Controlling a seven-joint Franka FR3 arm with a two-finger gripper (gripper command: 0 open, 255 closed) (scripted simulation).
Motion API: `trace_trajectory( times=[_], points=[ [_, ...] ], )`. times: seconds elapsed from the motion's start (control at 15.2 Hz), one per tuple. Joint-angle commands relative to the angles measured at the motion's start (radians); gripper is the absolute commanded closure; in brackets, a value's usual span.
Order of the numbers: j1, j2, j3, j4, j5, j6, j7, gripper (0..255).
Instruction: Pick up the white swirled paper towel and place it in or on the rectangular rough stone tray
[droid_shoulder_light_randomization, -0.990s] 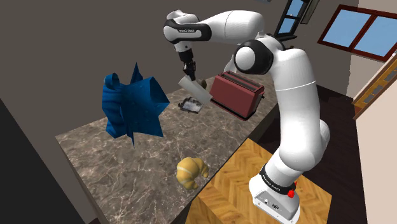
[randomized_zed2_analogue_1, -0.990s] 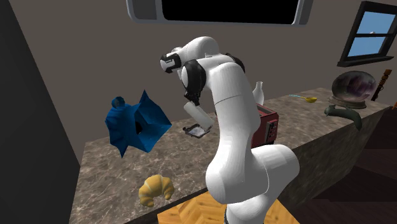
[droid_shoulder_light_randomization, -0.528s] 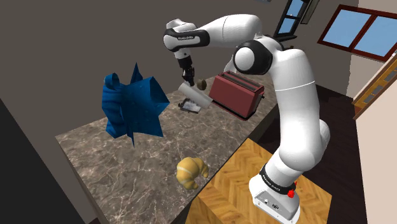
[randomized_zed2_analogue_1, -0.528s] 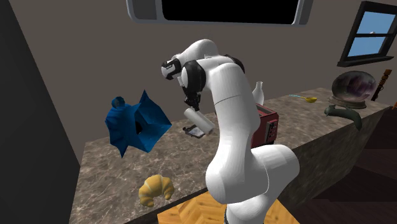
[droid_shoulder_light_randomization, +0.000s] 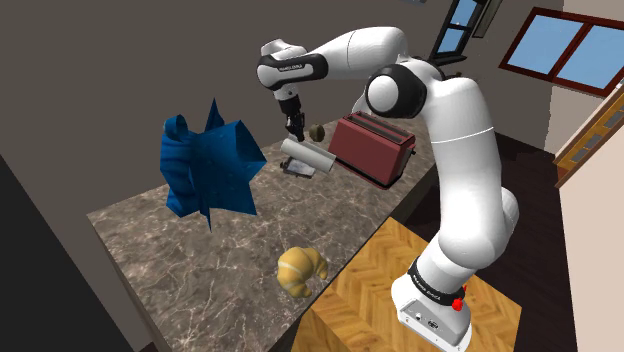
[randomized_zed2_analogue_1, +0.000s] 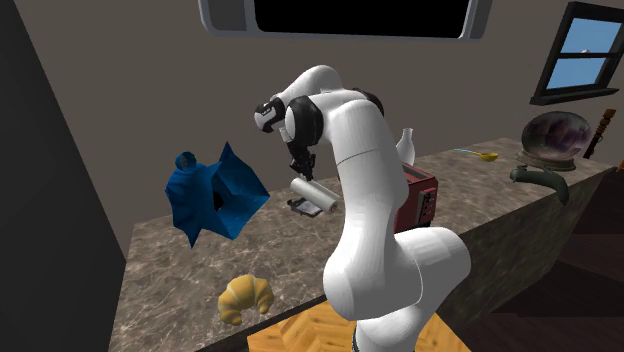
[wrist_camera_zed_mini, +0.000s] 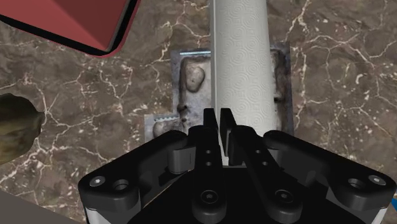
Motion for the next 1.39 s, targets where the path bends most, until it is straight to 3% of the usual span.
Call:
trace_trajectory(
  times=[0.0,0.2,0.26,0.59,0.86,1.32],
  points=[
    [0.0,0.0,0.0,-0.001,0.0,0.001,0.0,255],
    [0.0,0.0,0.0,-0.001,0.0,0.001,0.0,255],
    [0.0,0.0,0.0,-0.001,0.0,0.001,0.0,0],
    [0.0,0.0,0.0,-0.001,0.0,0.001,0.0,0],
    [0.018,0.081,0.0,0.25,0.004,-0.169,-0.021,0],
    [0.018,0.081,-0.001,0.251,0.004,-0.169,-0.021,0]
  ],
)
